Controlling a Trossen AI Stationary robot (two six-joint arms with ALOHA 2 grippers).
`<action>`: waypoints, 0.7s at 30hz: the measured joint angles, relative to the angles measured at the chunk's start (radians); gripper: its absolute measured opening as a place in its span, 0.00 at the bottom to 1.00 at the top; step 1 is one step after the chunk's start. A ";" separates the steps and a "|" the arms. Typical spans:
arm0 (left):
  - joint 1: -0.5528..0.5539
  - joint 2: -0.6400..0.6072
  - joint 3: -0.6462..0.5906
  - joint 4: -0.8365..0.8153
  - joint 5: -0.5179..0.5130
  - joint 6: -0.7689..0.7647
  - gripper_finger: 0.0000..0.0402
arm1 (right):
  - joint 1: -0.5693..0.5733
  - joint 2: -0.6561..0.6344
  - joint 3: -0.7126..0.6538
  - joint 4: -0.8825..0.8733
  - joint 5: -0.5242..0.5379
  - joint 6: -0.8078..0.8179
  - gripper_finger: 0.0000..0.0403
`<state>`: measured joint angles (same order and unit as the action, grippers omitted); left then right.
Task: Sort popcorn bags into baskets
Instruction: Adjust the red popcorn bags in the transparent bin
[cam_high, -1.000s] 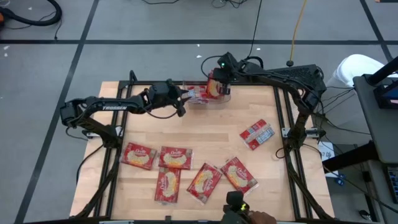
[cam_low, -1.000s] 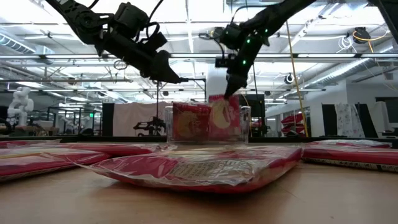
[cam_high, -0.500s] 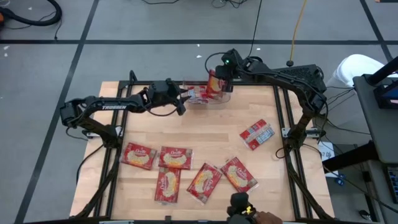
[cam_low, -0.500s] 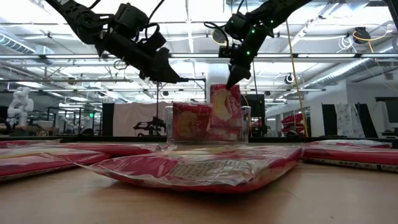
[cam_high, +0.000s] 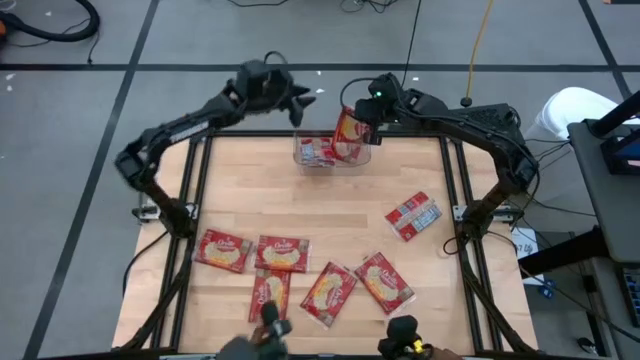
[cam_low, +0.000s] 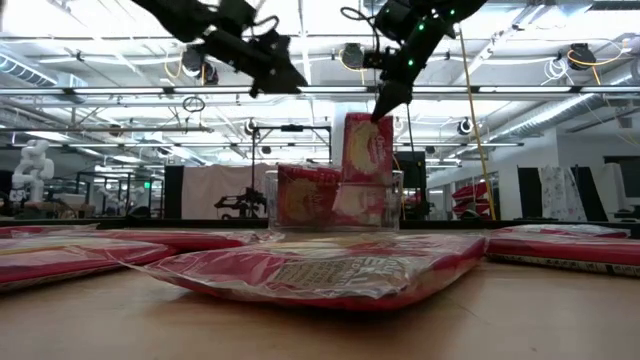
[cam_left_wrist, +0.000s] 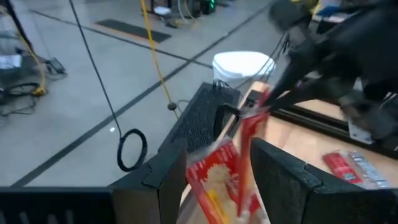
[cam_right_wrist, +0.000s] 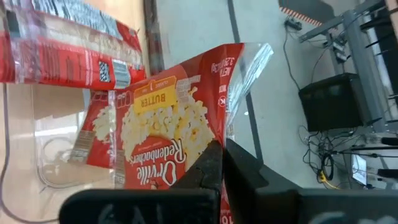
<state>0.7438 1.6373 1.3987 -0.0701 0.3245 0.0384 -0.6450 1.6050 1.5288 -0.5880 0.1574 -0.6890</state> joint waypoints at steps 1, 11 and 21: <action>0.007 0.040 0.043 -0.019 0.014 0.011 0.46 | -0.002 -0.012 0.000 0.000 0.000 0.004 0.00; 0.042 0.368 0.398 -0.290 0.095 0.146 0.49 | -0.002 -0.154 -0.029 -0.037 0.003 0.069 0.00; 0.030 0.528 0.565 -0.518 0.102 0.268 0.75 | 0.000 -0.338 -0.243 0.114 0.032 0.175 0.00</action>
<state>0.7740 2.1652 1.9635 -0.5881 0.4265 0.3059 -0.6452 1.2666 1.2860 -0.4736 0.1894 -0.5145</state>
